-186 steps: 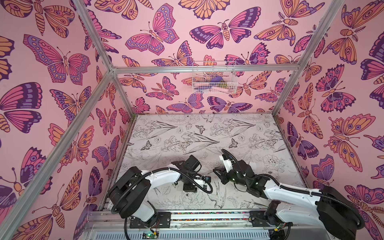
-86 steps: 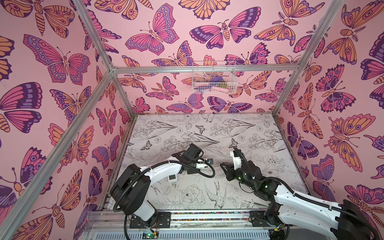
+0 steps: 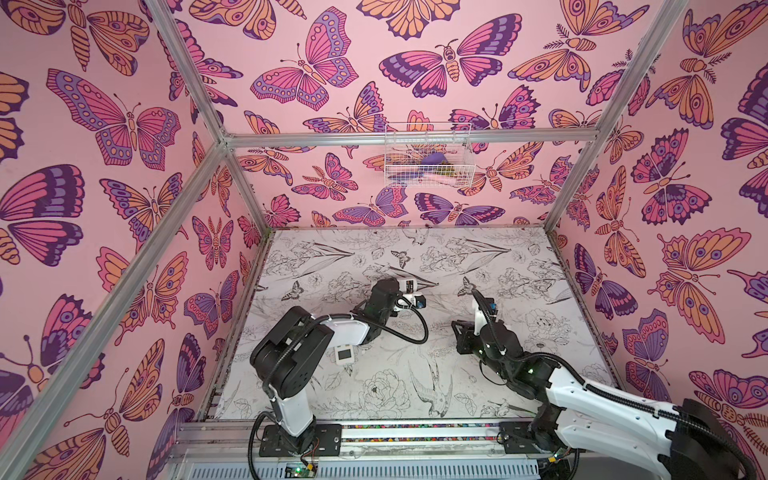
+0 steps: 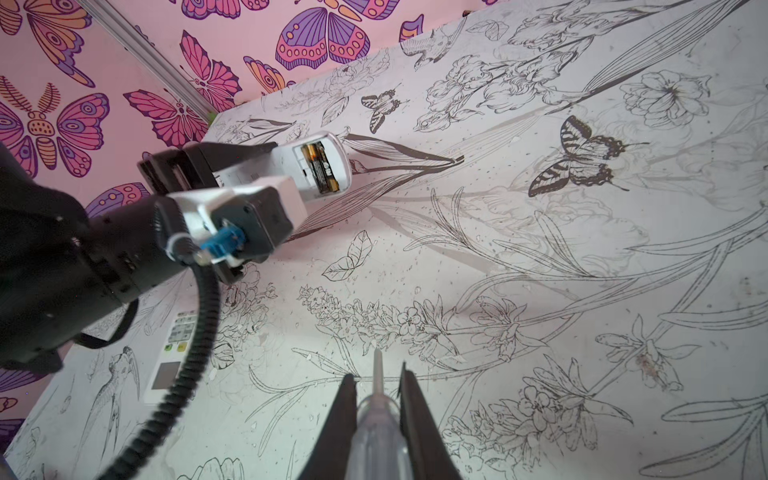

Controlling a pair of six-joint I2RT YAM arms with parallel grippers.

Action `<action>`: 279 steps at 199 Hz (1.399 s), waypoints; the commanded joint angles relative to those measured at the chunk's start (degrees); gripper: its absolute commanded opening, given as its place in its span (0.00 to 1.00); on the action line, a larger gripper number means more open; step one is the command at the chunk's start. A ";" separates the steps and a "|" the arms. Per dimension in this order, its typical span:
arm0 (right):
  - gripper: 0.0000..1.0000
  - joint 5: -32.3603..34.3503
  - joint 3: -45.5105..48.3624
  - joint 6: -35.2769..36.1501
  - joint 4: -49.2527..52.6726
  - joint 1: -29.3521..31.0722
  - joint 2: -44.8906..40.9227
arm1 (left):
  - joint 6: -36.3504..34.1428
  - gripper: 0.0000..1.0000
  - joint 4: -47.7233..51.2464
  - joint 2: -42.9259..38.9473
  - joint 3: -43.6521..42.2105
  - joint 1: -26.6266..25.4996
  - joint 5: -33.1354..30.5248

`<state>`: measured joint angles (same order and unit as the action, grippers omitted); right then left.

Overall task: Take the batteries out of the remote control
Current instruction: 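Tilt the white remote with the left gripper to tip a battery out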

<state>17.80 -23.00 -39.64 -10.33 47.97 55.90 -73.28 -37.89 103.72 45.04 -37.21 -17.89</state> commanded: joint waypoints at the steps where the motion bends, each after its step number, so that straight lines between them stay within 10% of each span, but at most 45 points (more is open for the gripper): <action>1: 0.00 1.28 0.33 -2.05 -3.87 -0.37 2.82 | -9.37 0.00 -22.90 4.63 -4.00 -0.48 -1.84; 39: 0.00 -0.34 -0.15 -1.94 -8.83 -0.69 10.01 | -17.68 0.00 -43.43 14.17 -5.15 -0.45 -0.97; 156: 0.00 -4.25 -1.69 -2.08 -11.55 -3.58 16.88 | -30.09 0.00 -43.52 18.86 -7.52 -1.05 2.20; 216: 0.00 -5.85 -1.56 -2.25 -12.09 -4.53 16.38 | -23.15 0.00 -40.88 12.30 -3.98 -1.42 0.40; 279: 0.00 -13.76 -4.49 -2.00 -12.53 -4.50 18.25 | -7.99 0.00 -12.28 -1.35 0.03 -0.58 -5.56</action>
<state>8.64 -24.82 -40.71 -20.43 43.86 72.88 -90.24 -63.48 107.79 42.59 -38.22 -20.16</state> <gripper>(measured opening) 0.187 0.570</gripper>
